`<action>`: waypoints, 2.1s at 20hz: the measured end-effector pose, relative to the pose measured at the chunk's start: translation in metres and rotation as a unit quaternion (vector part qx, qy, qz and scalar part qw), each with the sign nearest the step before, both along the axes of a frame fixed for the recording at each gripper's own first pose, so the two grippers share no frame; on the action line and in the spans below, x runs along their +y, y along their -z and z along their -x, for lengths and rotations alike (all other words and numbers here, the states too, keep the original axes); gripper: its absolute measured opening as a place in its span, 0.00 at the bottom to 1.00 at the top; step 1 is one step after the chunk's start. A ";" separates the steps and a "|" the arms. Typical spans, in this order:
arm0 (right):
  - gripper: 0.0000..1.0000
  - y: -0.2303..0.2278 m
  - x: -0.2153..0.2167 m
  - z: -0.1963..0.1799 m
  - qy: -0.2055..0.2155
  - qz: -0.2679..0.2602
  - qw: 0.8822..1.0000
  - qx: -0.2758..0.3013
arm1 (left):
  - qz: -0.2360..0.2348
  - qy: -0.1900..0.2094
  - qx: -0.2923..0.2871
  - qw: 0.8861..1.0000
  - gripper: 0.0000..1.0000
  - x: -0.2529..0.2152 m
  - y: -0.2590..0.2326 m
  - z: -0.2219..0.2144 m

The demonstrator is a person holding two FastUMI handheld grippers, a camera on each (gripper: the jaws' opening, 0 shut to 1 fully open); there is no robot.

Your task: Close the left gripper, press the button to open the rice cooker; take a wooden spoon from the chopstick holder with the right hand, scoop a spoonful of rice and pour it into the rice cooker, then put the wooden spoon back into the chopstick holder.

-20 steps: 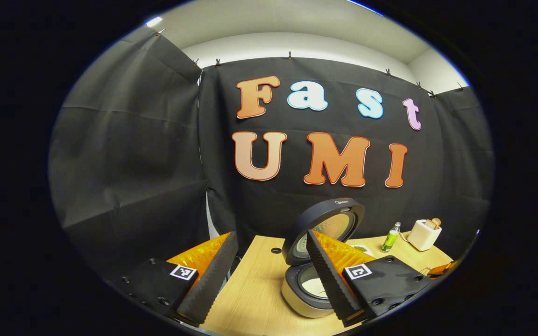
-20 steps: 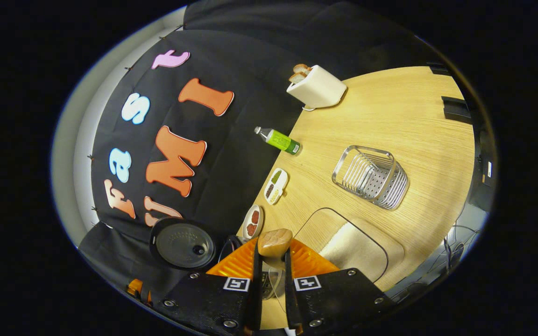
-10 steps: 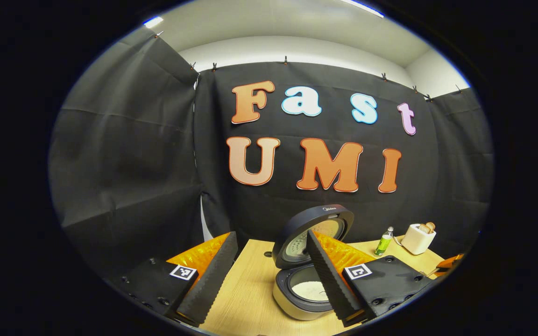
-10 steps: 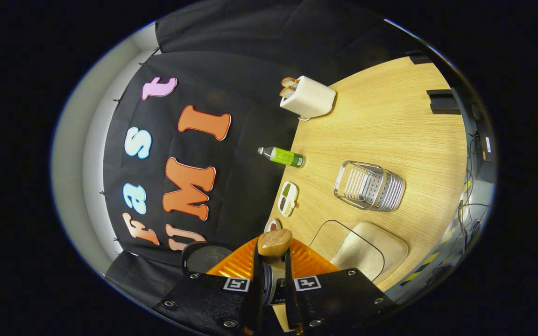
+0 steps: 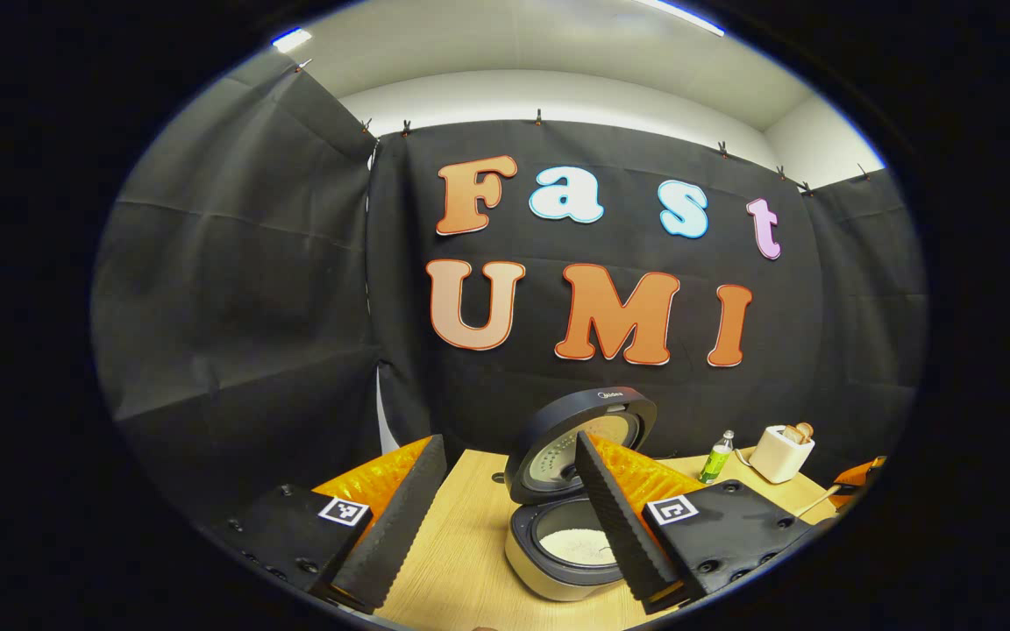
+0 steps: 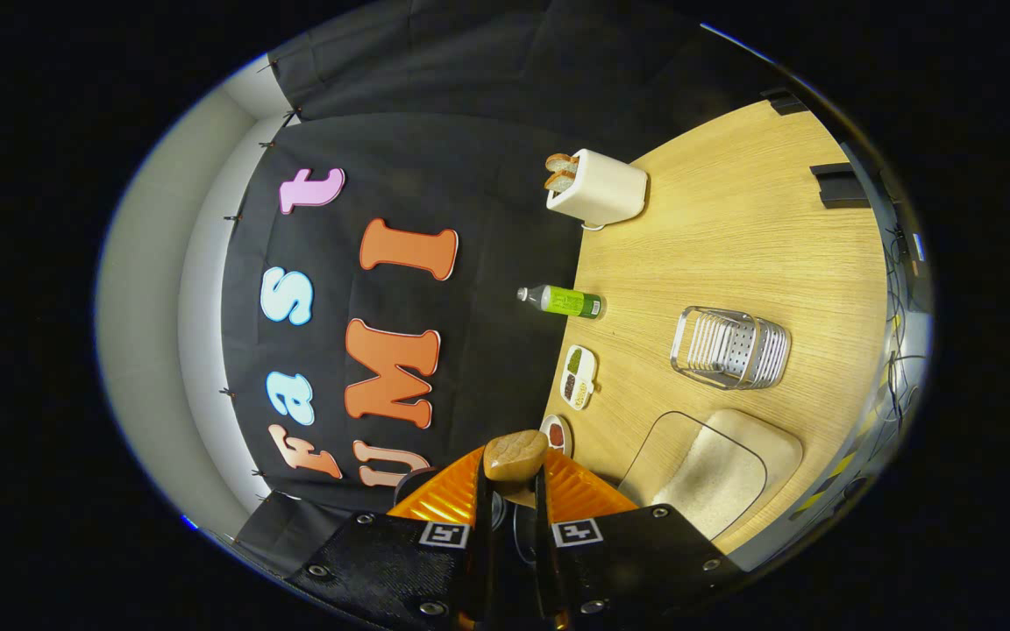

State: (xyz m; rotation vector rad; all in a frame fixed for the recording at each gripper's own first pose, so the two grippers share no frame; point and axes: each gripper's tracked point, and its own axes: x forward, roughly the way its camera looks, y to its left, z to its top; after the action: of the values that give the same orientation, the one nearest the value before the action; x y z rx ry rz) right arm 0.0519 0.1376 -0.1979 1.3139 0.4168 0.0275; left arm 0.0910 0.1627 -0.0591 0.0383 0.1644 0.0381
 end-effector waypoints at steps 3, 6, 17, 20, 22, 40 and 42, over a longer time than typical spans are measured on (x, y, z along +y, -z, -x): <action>0.20 -0.013 0.006 -0.007 -0.006 -0.001 1.000 -0.010 | 0.000 0.002 0.003 1.000 0.97 -0.002 0.002 0.003; 0.20 -0.022 0.016 -0.016 -0.012 -0.002 1.000 -0.014 | 0.003 0.001 0.005 1.000 0.97 0.000 0.004 0.007; 0.20 -0.046 0.099 -0.052 -0.060 -0.015 0.998 -0.031 | -0.007 0.002 0.007 1.000 0.97 0.014 0.006 0.021; 0.20 -0.047 0.121 -0.061 -0.073 -0.002 0.997 -0.030 | -0.006 -0.004 0.008 1.000 0.97 0.022 0.008 0.024; 0.20 -0.048 0.137 -0.067 -0.084 0.011 0.996 -0.032 | -0.003 -0.009 0.012 1.000 0.97 0.029 0.011 0.025; 0.20 -0.083 0.221 -0.102 -0.151 0.209 0.960 -0.113 | 0.002 -0.030 0.008 0.999 0.98 0.070 0.017 0.024; 0.20 -0.081 0.223 -0.103 -0.153 0.229 0.954 -0.116 | 0.003 -0.030 0.009 1.000 0.98 0.070 0.017 0.025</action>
State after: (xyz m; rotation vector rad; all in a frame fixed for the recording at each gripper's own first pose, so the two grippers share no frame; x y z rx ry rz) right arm 0.1551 0.3608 -0.1173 0.7689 0.3937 0.3237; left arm 0.0660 0.2322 -0.0762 0.0276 0.1841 0.0973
